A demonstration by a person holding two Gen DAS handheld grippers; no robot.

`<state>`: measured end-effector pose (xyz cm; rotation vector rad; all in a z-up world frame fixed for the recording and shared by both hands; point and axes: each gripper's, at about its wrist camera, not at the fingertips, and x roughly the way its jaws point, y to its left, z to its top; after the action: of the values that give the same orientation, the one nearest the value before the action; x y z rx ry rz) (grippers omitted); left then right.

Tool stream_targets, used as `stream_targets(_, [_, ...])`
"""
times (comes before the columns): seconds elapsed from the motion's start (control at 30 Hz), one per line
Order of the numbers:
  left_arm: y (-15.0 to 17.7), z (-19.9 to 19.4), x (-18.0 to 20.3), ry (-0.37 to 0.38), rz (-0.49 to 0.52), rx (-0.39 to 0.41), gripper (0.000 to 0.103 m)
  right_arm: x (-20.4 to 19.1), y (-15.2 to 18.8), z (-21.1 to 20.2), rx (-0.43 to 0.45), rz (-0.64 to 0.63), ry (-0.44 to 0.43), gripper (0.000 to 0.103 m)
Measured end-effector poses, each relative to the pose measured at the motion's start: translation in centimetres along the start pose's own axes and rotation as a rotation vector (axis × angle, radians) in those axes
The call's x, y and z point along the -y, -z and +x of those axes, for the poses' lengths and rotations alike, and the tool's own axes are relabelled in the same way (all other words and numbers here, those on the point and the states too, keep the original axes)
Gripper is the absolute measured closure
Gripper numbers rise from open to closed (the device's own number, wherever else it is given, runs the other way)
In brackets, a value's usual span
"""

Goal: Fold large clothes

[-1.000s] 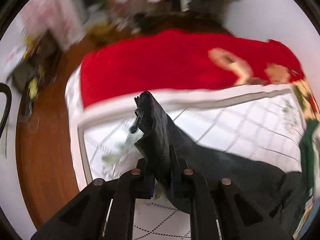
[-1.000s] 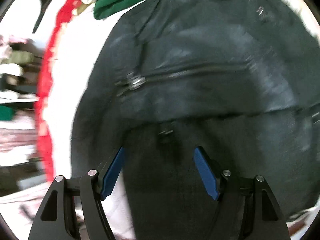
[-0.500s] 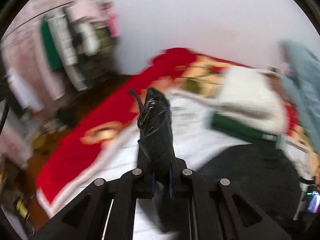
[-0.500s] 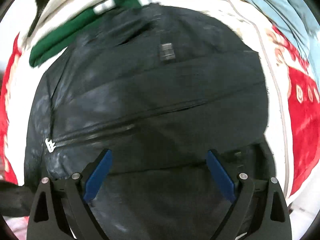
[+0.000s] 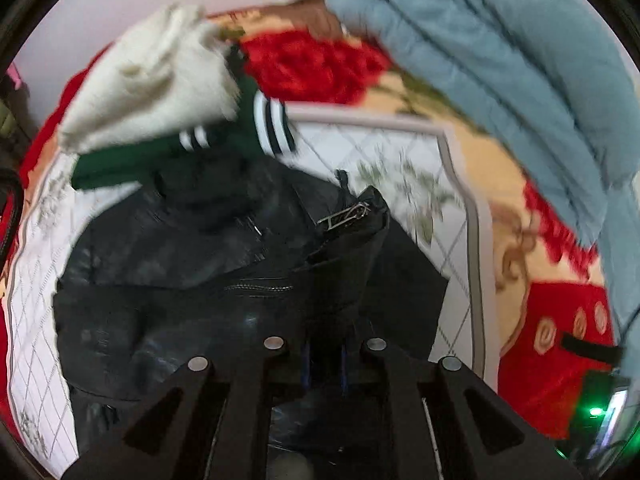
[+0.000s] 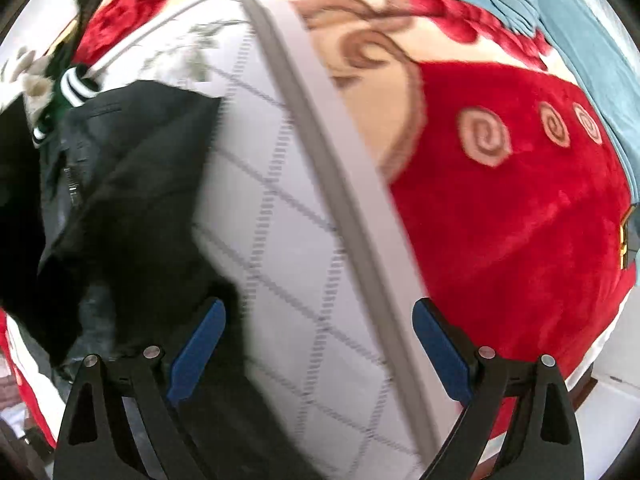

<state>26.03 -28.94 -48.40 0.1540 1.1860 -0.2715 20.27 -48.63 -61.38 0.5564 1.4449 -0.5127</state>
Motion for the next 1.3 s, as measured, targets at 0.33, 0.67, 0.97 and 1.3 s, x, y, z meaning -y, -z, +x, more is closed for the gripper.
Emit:
stream_targets(0.33, [2.6,-0.5,-5.8,-0.013,-0.134,-0.046,0.002,1.9,-3.0,-0.5,-0.057,-0.03,-0.151,0.007])
stream_targets(0.67, [10.0,0.2,-21.6,-0.521,-0.343,-0.146,0.002,-10.3,-6.5,0.5,-0.124,-0.191,-0.423,0.031])
stream_targets(0.97, [12.0,2.7,-24.8,-0.56,-0.334,-0.161,0.001,-10.7,-5.0,0.8,-0.09,-0.263,-0.17,0.035])
stream_targets(1.3, [11.9,2.8,-26.9,-0.47,-0.296,-0.154,0.0,-10.2,0.8,5.3,-0.228,-0.116,-0.277,0.077])
